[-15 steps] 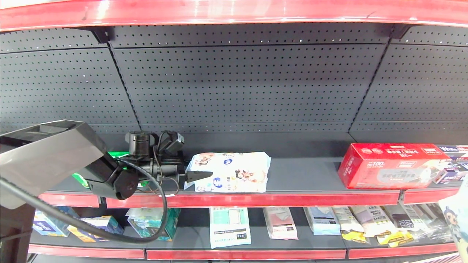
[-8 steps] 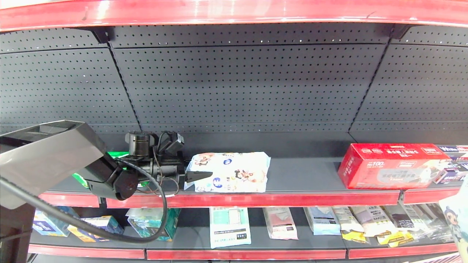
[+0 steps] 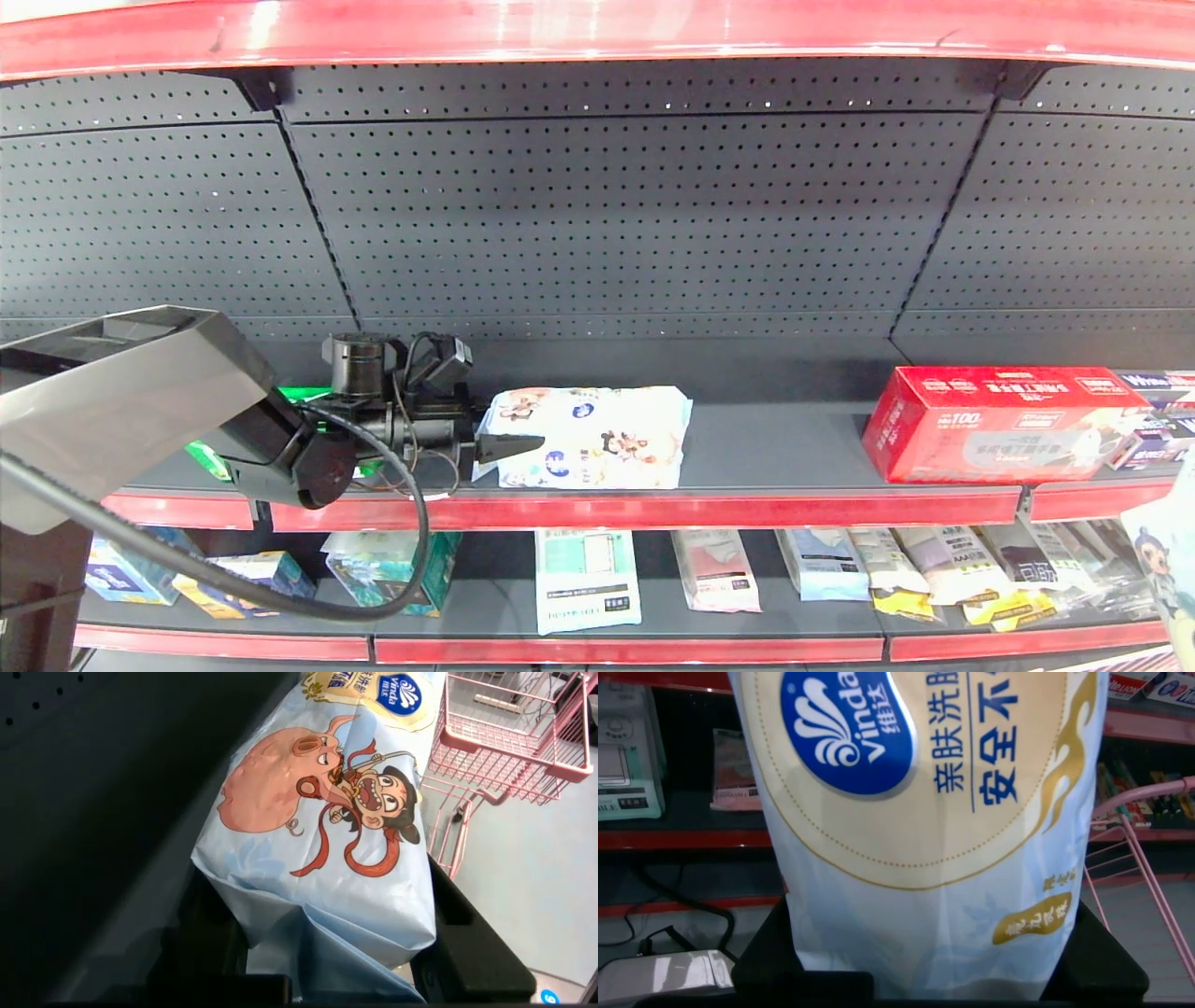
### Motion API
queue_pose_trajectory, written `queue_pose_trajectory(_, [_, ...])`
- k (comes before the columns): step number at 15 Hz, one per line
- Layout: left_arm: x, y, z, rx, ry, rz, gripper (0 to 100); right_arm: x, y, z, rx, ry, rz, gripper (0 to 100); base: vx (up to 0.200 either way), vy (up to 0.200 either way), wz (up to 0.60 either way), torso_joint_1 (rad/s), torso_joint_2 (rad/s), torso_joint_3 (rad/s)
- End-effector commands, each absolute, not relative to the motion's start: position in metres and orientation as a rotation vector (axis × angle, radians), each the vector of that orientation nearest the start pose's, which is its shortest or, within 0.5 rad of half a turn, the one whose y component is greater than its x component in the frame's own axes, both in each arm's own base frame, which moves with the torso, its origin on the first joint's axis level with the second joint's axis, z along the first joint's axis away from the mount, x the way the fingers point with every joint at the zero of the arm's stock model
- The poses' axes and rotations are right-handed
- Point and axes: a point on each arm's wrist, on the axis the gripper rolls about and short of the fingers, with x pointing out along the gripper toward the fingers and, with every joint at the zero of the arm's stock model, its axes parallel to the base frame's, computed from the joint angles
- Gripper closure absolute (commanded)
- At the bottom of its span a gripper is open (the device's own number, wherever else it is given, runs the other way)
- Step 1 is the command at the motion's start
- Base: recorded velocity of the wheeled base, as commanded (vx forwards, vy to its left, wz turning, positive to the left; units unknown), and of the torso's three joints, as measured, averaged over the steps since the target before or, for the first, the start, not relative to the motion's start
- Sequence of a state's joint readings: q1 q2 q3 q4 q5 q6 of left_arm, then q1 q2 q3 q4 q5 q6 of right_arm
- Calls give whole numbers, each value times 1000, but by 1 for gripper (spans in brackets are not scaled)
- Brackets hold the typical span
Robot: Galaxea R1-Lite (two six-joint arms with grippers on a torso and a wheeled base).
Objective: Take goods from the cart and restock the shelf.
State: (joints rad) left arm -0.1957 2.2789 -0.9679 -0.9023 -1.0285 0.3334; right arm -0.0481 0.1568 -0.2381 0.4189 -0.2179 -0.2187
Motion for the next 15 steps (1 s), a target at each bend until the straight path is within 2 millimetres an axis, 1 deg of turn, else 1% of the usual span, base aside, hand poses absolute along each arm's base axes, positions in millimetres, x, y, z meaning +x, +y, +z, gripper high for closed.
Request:
queue_pose_trajectory(1, [386, -96, 41, 112, 192, -1256, 100, -32, -3, 102, -245, 365, -226, 100, 0, 0, 0, 0, 0, 0])
queue_pose_trajectory(15, [382, -98, 40, 103, 193, -1289, 100, -33, -3, 103, -246, 362, -227, 100, 0, 0, 0, 0, 0, 0])
